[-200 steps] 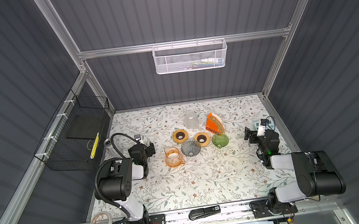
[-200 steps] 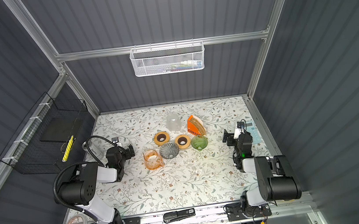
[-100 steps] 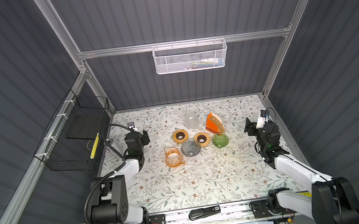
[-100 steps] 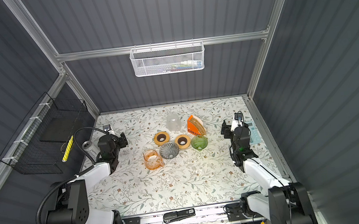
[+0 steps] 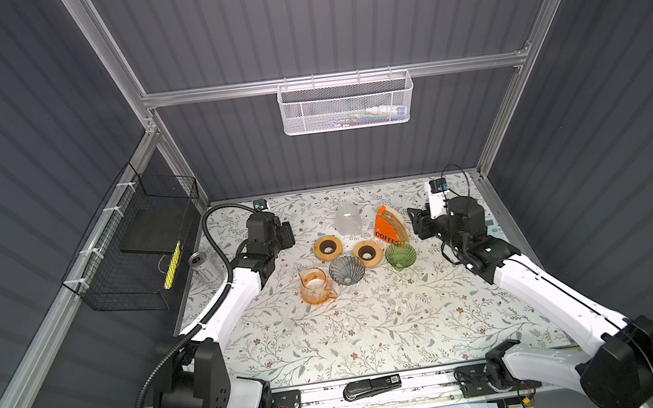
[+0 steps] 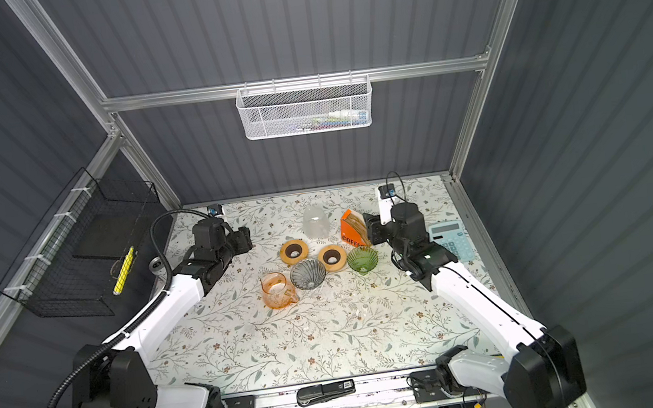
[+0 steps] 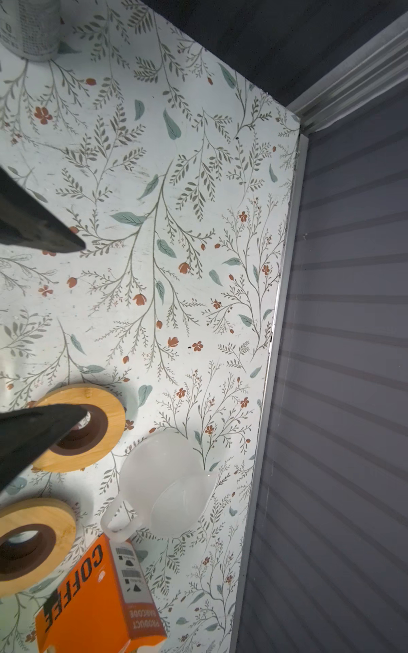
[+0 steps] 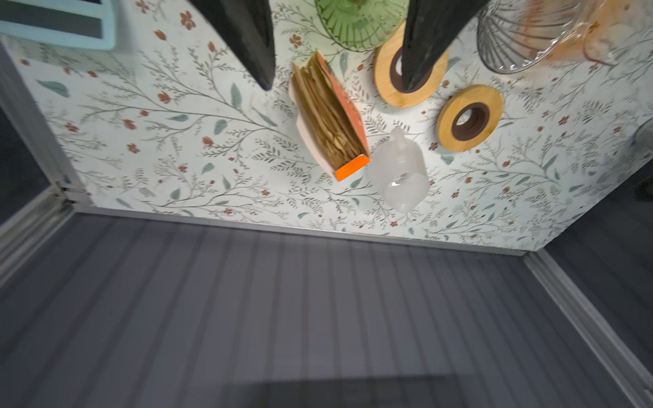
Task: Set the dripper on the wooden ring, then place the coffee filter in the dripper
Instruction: 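Raise both arms and move both grippers toward the objects farther from the robot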
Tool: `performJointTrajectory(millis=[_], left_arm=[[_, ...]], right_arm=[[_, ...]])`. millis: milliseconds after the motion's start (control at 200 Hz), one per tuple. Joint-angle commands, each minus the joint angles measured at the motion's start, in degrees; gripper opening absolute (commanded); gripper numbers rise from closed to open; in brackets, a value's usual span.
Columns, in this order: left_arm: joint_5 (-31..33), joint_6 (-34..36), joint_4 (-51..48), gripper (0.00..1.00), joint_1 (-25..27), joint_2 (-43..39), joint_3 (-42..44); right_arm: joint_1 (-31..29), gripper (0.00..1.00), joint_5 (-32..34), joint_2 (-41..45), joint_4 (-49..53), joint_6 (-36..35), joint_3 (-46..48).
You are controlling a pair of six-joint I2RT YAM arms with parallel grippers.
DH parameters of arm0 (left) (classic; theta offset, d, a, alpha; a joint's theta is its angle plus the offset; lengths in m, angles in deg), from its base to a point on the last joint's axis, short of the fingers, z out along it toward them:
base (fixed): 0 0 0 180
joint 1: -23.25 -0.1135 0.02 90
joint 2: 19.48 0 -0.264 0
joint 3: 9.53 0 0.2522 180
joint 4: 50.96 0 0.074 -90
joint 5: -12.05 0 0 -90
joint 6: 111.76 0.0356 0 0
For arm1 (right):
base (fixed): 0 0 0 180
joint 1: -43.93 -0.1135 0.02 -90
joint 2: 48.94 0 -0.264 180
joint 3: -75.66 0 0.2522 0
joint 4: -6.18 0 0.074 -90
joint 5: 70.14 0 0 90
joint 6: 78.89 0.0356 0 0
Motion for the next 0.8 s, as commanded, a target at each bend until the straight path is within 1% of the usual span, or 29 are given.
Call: performJointTrajectory(millis=[0, 230, 375, 480, 590, 795], left_arm=[[-2.0, -3.8, -9.4, 0.67, -0.3, -2.2, -3.0], [-3.3, -4.4, -17.4, 0.66, -0.3, -1.6, -6.6], [-5.5, -5.2, -17.9, 0.66, -0.3, -2.3, -5.2], [-6.8, -6.5, -17.1, 0.65, -0.3, -3.5, -3.3], [-7.9, -8.1, -16.7, 0.64, -0.3, -4.6, -1.5], [-8.8, -7.7, -17.1, 0.64, -0.3, -6.3, 0.3]], right_arm=[[-2.9, 0.57, -3.9, -4.0, 7.1, 1.2, -4.9], [-7.8, 0.56, -5.8, -14.1, 11.6, 1.0, -14.3], [-10.3, 0.55, -7.0, -20.2, 14.1, 0.3, -19.0], [-10.5, 0.55, -7.4, -23.7, 13.2, 1.2, -20.3], [-10.5, 0.52, -8.3, -27.7, 15.3, 1.9, -23.6], [-10.3, 0.48, -8.3, -34.2, 17.0, 2.1, -28.7]])
